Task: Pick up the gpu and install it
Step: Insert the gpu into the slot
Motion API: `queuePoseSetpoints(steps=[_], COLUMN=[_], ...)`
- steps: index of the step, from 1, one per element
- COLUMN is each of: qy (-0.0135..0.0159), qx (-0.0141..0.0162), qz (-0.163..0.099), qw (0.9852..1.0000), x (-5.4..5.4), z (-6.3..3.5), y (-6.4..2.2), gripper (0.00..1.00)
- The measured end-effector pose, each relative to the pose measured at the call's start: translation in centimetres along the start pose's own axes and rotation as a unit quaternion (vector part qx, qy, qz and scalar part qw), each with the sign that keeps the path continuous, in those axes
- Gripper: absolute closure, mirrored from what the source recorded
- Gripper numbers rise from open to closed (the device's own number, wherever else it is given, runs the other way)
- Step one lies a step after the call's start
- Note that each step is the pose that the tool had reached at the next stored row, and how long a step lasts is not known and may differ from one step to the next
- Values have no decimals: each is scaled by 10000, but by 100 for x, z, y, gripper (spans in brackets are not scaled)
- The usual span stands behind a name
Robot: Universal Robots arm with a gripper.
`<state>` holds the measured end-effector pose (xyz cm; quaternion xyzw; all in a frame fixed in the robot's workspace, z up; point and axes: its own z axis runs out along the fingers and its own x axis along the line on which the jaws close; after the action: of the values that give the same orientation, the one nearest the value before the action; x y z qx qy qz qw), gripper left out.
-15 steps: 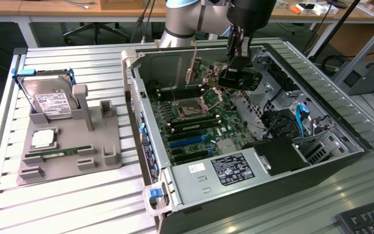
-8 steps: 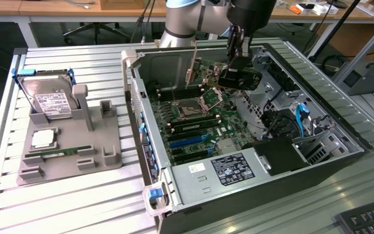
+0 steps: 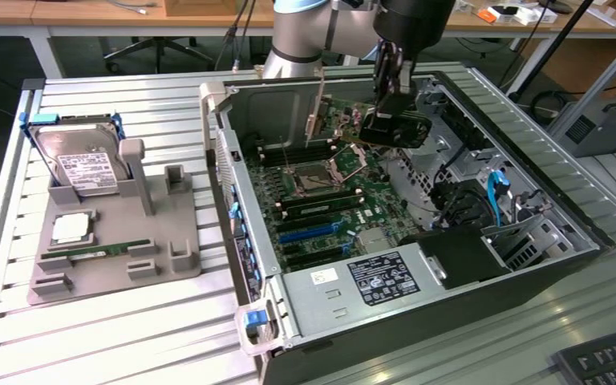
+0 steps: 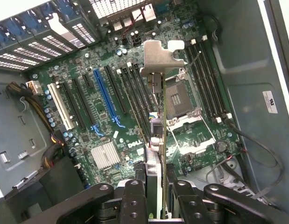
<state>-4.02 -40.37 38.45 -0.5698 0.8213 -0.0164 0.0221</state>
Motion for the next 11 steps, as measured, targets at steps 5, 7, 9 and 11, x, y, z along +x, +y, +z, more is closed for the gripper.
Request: queuePoseSetpoints(steps=[5, 7, 9, 11], qy=[-3, -4, -5, -6], qx=[-1, -1, -2, -2], qz=[-56, -80, -102, -123], qw=[10000, 10000, 9999, 9999], x=[2, 2, 3, 3], z=[0, 0, 0, 0], y=[-1, -1, -1, -1], gripper=[73, 73, 73, 73])
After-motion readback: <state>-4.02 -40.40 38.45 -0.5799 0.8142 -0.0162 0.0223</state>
